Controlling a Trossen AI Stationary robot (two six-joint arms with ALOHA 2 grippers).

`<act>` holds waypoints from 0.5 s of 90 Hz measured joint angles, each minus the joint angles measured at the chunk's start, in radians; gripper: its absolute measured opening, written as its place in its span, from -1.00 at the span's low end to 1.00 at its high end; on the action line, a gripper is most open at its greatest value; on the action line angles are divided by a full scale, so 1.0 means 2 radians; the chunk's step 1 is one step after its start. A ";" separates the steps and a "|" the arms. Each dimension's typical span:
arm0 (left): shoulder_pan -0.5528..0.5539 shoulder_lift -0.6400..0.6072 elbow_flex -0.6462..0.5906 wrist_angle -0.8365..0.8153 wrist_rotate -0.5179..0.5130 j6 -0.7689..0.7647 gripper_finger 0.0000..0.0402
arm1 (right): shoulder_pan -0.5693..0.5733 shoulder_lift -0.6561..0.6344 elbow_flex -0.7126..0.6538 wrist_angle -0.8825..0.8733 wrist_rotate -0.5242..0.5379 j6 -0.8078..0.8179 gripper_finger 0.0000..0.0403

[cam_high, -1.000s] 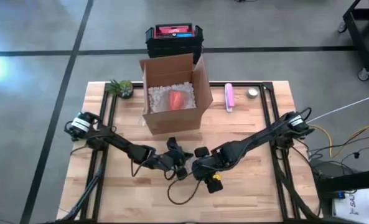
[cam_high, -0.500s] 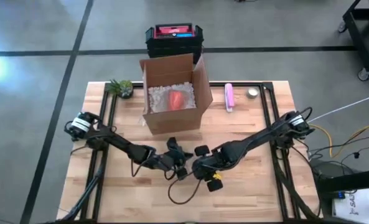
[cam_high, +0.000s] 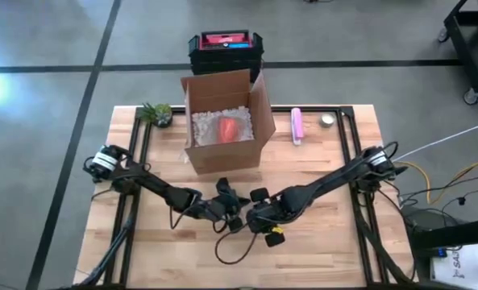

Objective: Wrap mug
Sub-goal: Put the wrapped yellow mug into the cardboard box

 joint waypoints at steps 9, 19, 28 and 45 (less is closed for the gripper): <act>0.000 0.000 0.000 0.000 0.000 0.000 -1.00 | -0.002 0.014 0.000 0.001 0.001 0.001 -0.32; 0.000 0.000 0.000 0.000 0.000 0.000 -1.00 | -0.008 0.028 0.001 0.008 0.000 0.003 -0.36; 0.000 0.000 0.000 0.000 0.000 0.000 -1.00 | -0.011 0.039 0.002 0.013 -0.001 0.004 -0.43; 0.000 0.000 0.000 -0.004 0.001 0.000 -1.00 | -0.014 0.042 0.001 0.019 -0.002 -0.002 -0.57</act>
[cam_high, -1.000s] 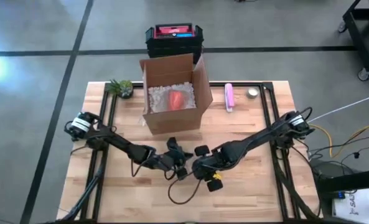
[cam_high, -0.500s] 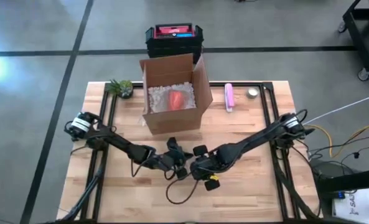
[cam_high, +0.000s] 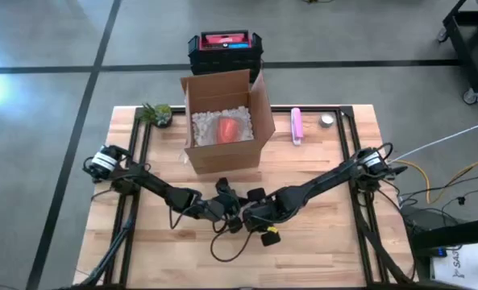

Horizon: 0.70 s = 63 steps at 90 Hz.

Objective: Wrap mug
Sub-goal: Put the wrapped yellow mug into the cardboard box

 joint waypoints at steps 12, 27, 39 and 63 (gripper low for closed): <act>0.000 0.000 0.000 -0.001 0.006 0.020 -1.00 | -0.002 0.000 0.000 -0.001 -0.021 -0.025 -0.68; -0.002 -0.008 0.000 -0.012 0.023 0.032 -1.00 | -0.002 -0.001 0.000 -0.005 -0.029 -0.029 -0.89; -0.007 -0.022 -0.001 -0.023 0.029 0.034 -1.00 | 0.003 -0.011 -0.002 -0.009 -0.026 -0.026 -0.90; -0.022 -0.074 -0.001 -0.018 0.031 0.035 -1.00 | 0.024 -0.056 -0.007 -0.034 -0.008 -0.001 -0.91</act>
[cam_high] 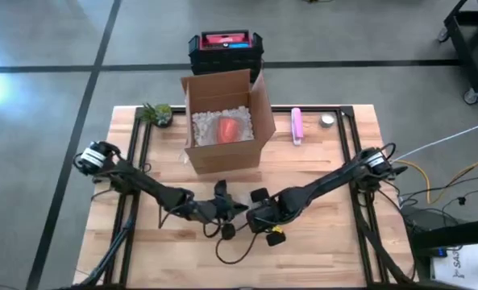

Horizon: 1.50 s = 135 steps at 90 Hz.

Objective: Wrap mug
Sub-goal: Put the wrapped yellow mug into the cardboard box

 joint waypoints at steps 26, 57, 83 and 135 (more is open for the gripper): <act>-0.032 -0.081 0.000 -0.059 -0.004 -0.027 -1.00 | 0.030 -0.078 0.000 -0.026 0.001 0.010 -0.92; -0.116 -0.085 0.000 -0.121 -0.020 -0.120 -1.00 | 0.012 -0.255 0.003 0.096 0.000 -0.102 -0.93; -0.125 -0.004 0.000 -0.078 -0.077 -0.158 -1.00 | -0.182 -0.272 0.059 0.227 0.017 -0.156 -0.93; -0.121 0.035 -0.005 -0.083 -0.087 -0.136 -1.00 | -0.416 0.072 0.390 -0.063 -0.087 0.031 -0.93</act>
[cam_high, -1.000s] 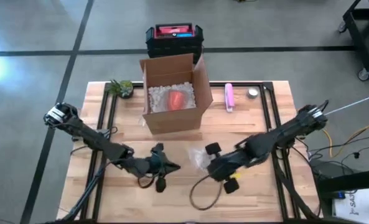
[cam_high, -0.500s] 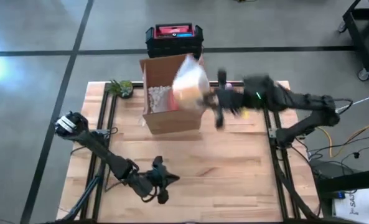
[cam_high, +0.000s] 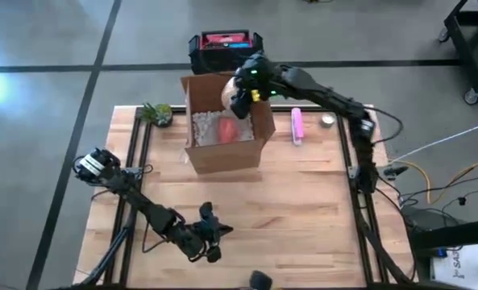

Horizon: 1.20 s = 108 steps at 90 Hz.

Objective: Wrap mug
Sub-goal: Put the wrapped yellow mug into the cardboard box

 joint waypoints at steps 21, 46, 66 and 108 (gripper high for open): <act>-0.002 0.000 -0.002 -0.001 0.000 -0.003 -1.00 | 0.010 0.059 0.024 -0.026 -0.012 0.005 -0.93; -0.002 0.000 -0.002 0.000 0.001 -0.004 -1.00 | 0.012 0.083 0.025 -0.019 -0.006 -0.001 -0.93; -0.002 0.000 -0.003 0.003 0.001 -0.004 -1.00 | 0.017 0.094 0.025 -0.015 -0.015 0.008 -0.46; -0.002 0.000 -0.003 0.007 0.002 -0.004 -1.00 | 0.031 0.002 0.030 -0.033 -0.005 -0.043 0.31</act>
